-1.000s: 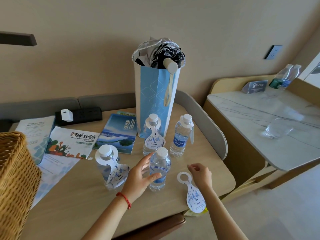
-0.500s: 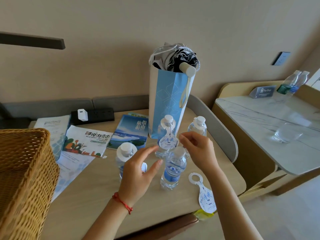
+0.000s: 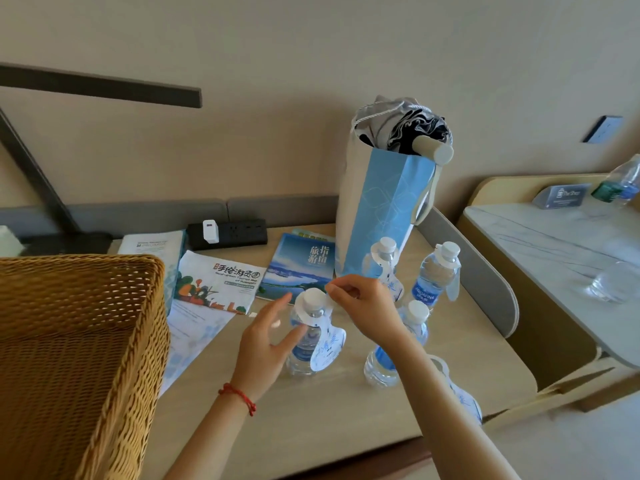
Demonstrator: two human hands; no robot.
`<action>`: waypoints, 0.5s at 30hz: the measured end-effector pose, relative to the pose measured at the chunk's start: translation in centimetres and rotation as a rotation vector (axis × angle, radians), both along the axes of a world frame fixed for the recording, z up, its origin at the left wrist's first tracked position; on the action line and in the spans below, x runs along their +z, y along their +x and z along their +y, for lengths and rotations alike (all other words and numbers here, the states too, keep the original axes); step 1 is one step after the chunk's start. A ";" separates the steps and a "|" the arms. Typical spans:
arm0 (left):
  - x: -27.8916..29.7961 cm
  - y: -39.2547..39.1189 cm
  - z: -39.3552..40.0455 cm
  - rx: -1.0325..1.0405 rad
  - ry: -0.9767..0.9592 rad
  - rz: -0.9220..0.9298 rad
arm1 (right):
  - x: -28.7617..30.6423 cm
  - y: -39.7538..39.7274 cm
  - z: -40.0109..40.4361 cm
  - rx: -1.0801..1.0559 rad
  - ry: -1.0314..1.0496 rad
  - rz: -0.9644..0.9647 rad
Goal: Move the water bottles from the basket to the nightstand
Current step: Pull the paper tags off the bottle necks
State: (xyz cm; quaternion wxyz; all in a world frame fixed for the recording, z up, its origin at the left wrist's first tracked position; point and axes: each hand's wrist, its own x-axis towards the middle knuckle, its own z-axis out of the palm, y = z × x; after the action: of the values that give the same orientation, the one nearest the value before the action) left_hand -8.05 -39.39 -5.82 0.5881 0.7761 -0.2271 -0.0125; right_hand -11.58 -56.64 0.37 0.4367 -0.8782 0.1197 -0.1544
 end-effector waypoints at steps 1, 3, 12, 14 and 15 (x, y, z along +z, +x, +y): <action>-0.5 0.2 0.0 -0.042 -0.011 0.047 | -0.2 0.2 0.1 -0.005 -0.001 0.027; -1.4 0.7 -0.2 -0.092 -0.032 0.137 | -0.7 0.5 0.2 -0.005 0.012 0.090; -2.8 1.4 -0.5 -0.152 -0.087 0.225 | -1.4 0.5 0.6 -0.042 0.356 0.033; -2.8 1.5 -0.5 -0.153 -0.100 0.232 | -1.2 0.5 0.7 -0.046 0.365 -0.001; -2.8 1.5 -0.5 -0.154 -0.107 0.238 | -1.0 0.6 0.8 -0.037 0.343 -0.010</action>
State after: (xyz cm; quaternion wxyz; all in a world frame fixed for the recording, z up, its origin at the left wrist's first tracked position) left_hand -6.56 -39.89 -8.64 0.6486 0.7170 -0.2153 -0.1374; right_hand -11.01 -55.80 -0.66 0.5776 -0.7877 0.1585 -0.1439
